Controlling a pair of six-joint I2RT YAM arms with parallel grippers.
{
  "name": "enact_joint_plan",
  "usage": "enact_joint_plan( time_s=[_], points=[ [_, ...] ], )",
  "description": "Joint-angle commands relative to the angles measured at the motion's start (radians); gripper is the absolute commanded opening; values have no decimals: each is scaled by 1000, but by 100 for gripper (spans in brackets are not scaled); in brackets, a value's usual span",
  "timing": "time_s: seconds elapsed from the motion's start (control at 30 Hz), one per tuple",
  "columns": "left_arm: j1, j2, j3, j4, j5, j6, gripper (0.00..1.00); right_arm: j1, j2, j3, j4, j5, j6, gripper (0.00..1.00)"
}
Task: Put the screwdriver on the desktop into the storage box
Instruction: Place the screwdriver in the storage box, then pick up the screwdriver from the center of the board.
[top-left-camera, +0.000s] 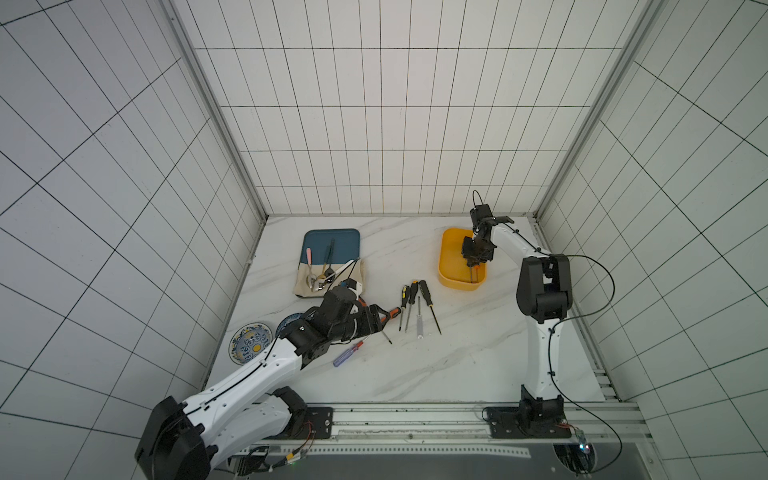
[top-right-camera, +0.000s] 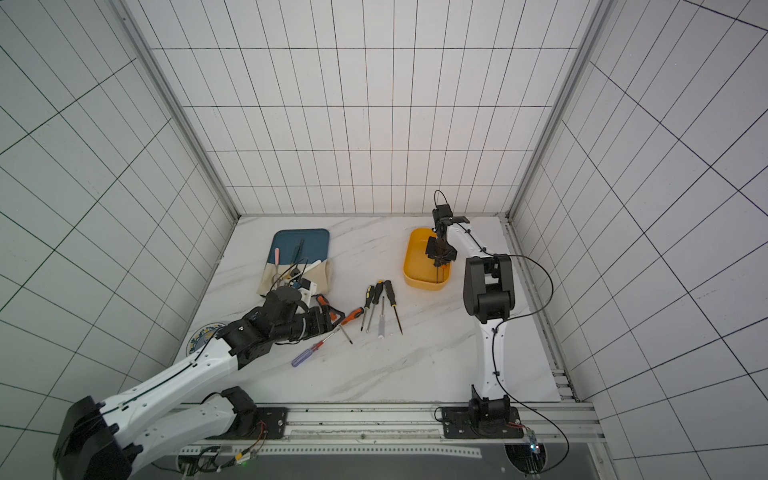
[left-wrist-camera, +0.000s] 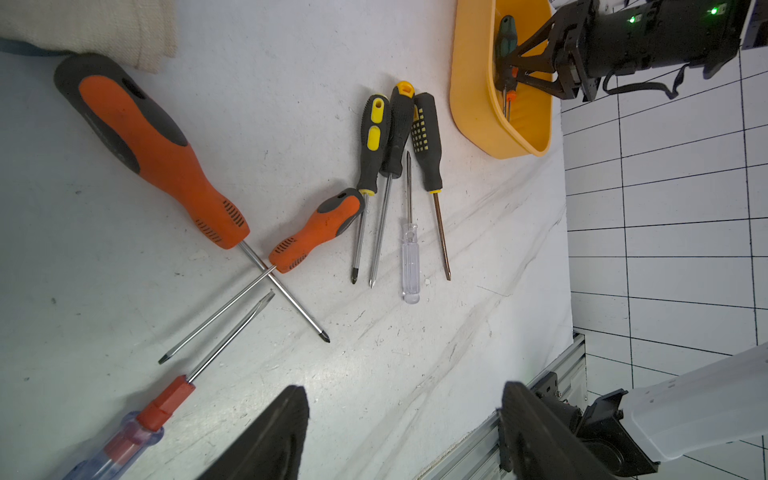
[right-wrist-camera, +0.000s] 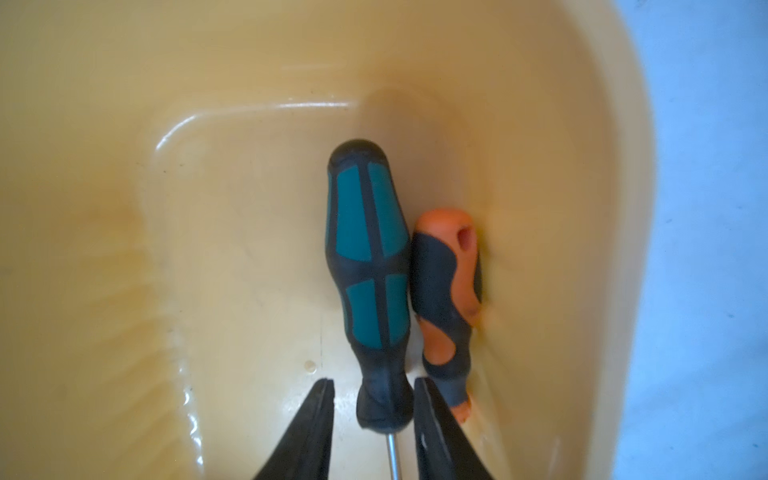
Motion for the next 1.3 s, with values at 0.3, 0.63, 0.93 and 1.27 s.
enact_joint_plan(
  time_s=[0.3,0.63,0.93,1.27],
  points=[
    [38,14,42,-24,-36,25,77,58,-275,-196,40,16,4,39],
    [107,-32,38,-107,-88,17,77,190,-460,-377,92,9,23,39],
    [177,-118,11,-180,-100,16,77,327,-507,-513,150,-22,64,39],
    [231,-195,-45,-169,-79,7,77,427,-450,-540,160,-21,80,41]
  ],
)
